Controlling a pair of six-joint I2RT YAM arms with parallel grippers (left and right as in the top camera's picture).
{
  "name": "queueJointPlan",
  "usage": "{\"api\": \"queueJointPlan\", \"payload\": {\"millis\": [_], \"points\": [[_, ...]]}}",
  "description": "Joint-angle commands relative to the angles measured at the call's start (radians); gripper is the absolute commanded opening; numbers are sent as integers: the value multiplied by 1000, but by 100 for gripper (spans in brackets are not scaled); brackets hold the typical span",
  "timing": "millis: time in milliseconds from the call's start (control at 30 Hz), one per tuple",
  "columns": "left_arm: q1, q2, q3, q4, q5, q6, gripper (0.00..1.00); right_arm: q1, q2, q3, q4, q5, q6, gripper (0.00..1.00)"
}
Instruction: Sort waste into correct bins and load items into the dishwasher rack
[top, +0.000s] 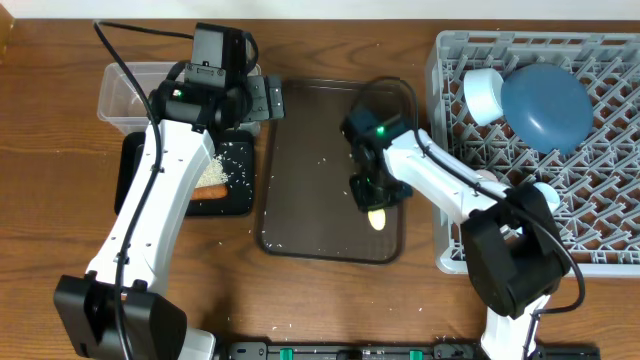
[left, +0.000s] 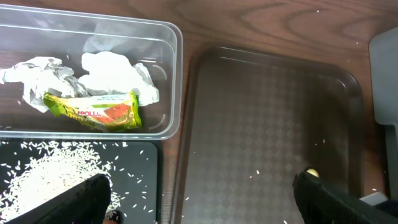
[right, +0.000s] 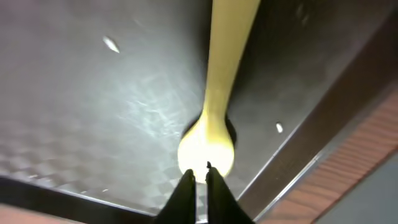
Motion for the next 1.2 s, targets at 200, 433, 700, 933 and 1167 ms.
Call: {"api": "queueJointPlan", "payload": {"millis": [200, 433, 700, 933, 1167], "points": [[3, 11, 2, -3, -5, -2, 96, -20, -42, 71, -11, 13, -31, 13], [3, 11, 2, -3, -5, -2, 96, -21, -42, 21, 30, 13, -27, 25], [3, 11, 2, -3, -5, -2, 96, -23, -42, 6, 35, 13, -27, 26], [3, 11, 2, -3, -5, -2, 96, -23, -42, 6, 37, 13, -26, 26], [3, 11, 2, -3, -5, -2, 96, -23, -42, 6, 37, 13, -26, 26]]}}
